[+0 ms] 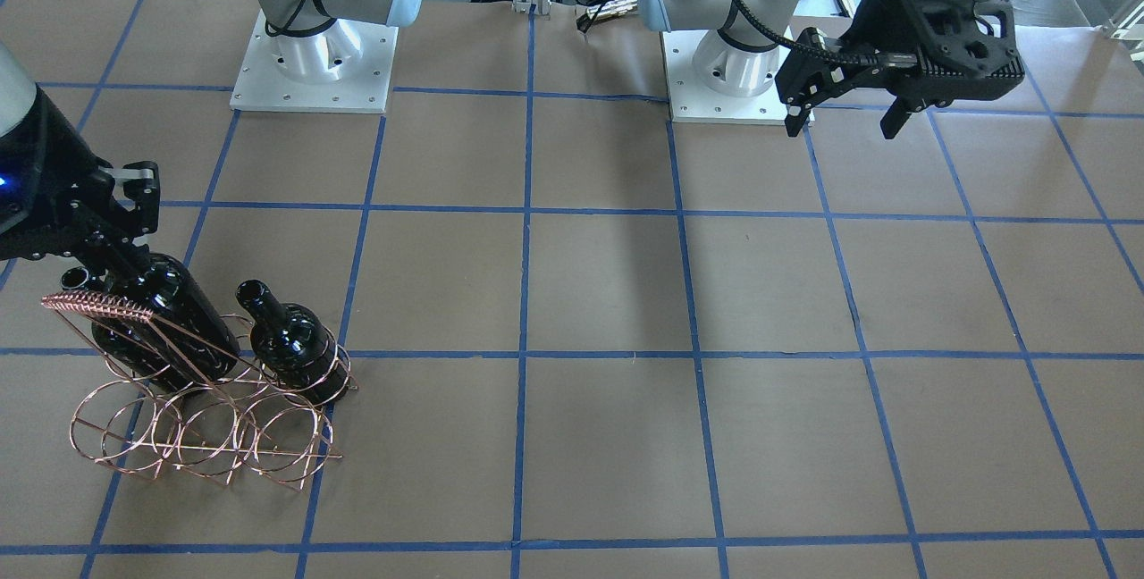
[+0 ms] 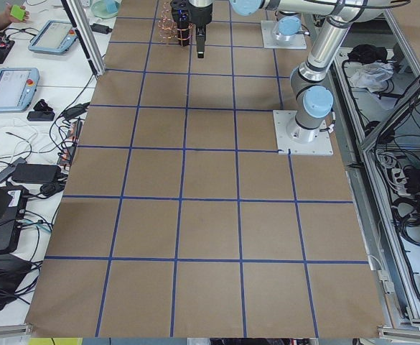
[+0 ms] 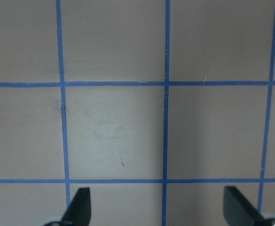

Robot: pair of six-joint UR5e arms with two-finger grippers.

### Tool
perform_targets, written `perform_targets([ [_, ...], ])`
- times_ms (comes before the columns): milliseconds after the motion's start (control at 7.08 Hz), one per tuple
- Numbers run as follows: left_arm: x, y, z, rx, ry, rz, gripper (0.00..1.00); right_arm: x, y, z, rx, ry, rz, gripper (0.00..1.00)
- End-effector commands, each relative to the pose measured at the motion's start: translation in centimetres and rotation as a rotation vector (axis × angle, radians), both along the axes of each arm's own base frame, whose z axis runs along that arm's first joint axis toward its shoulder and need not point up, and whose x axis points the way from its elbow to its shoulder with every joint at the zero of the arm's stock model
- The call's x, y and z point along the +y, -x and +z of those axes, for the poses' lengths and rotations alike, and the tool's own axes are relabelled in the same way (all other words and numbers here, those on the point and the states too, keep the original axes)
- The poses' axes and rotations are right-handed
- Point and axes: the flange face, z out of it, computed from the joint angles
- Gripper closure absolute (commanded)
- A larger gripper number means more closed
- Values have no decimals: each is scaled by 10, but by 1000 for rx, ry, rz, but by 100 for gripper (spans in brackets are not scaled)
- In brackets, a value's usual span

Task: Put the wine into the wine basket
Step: 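Lower the bottle with the right gripper into the empty rack slot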

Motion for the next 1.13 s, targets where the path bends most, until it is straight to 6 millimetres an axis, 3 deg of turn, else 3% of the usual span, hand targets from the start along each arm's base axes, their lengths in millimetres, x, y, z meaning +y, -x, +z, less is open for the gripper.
perform_targets([
  [0,0,0,0,-1,0,0,0,-5,1,-12,-1,15,1,99],
  [424,0,0,-1,2,-2,0,0,-3,-2,-7,-22,26,-13,96],
  [565,0,0,-1,1,-2,0,0,-1,-3,-1,-25,36,-11,88],
  [988,0,0,-1,-1,-2,0,0,10,-8,2,-21,10,-18,89],
])
